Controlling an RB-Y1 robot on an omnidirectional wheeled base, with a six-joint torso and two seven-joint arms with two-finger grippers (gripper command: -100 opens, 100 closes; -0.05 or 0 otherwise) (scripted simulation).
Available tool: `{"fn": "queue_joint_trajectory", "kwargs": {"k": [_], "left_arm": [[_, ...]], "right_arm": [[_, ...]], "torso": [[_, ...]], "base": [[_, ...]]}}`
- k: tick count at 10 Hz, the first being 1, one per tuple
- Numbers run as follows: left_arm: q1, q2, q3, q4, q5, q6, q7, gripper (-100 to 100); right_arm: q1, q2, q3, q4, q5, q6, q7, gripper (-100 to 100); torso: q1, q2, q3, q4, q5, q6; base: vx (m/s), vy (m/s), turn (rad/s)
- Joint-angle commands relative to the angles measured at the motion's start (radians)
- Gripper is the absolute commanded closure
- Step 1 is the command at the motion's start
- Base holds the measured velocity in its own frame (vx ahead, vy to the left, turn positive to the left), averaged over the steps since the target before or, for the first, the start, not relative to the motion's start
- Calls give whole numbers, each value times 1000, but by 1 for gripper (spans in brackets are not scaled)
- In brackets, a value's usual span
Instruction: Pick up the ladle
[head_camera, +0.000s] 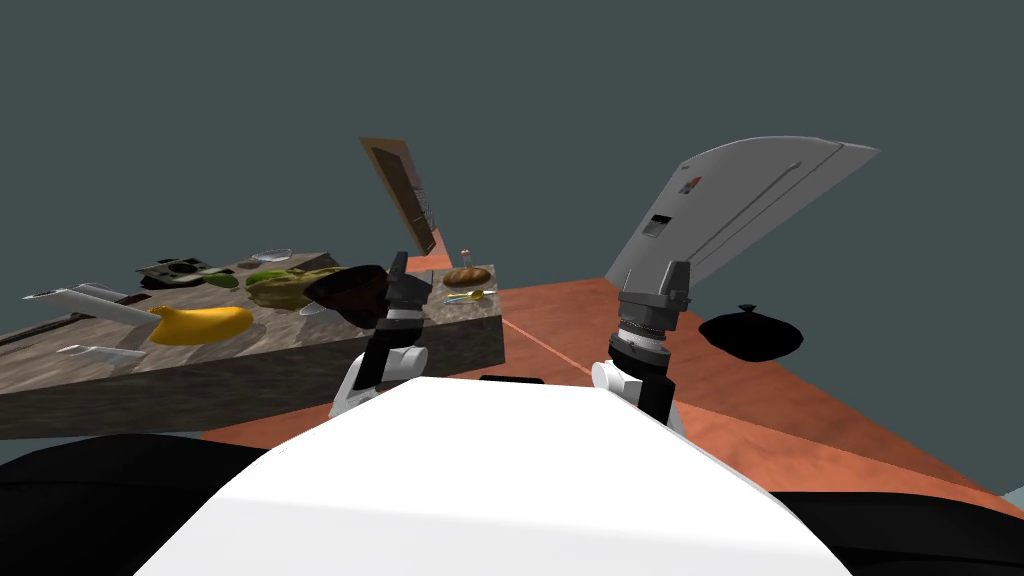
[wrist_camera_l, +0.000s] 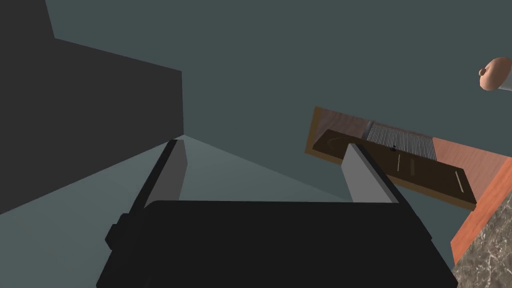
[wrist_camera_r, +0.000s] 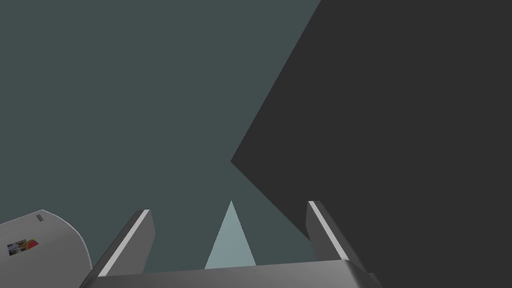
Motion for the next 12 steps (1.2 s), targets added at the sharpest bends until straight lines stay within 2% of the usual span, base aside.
{"fn": "queue_joint_trajectory", "kwargs": {"k": [1,4,5,6,7,8,10,11,12], "left_arm": [[-5,2,4,-3,-1,37,3,-100],[-25,20,35,-7,5,125,19,-100],[-25,20,35,-7,5,146,19,-100],[-36,28,51,-8,9,177,27,-100],[-36,28,51,-8,9,204,27,-100],[-47,37,67,-9,13,232,34,-100],[-47,37,67,-9,13,265,34,-100],[-58,45,82,-9,17,304,41,-100],[-58,45,82,-9,17,327,41,-100]], "right_arm": [[0,0,0,0,0,0,0,0],[0,0,0,0,0,0,0,0],[0,0,0,0,0,0,0,0],[0,0,0,0,0,0,0,0],[0,0,0,0,0,0,0,0],[0,0,0,0,0,0,0,0],[0,0,0,0,0,0,0,0],[0,0,0,0,0,0,0,0],[0,0,0,0,0,0,0,0]], "torso": [[0,0,0,0,0,0],[1,0,0,0,0,0],[0,0,0,0,0,0],[1,0,0,0,0,0],[0,0,0,0,0,0],[0,0,0,0,0,0],[1,0,0,0,0,0],[2,-1,0,0,0,-1],[1,-1,0,0,0,0]], "base": [[-27,-34,-41],[-28,-37,-91],[-26,-32,-58],[-33,-40,-116],[-25,-34,-51],[-26,-41,-114],[-12,-21,-29],[-17,-28,-108],[-17,-24,-79]]}}
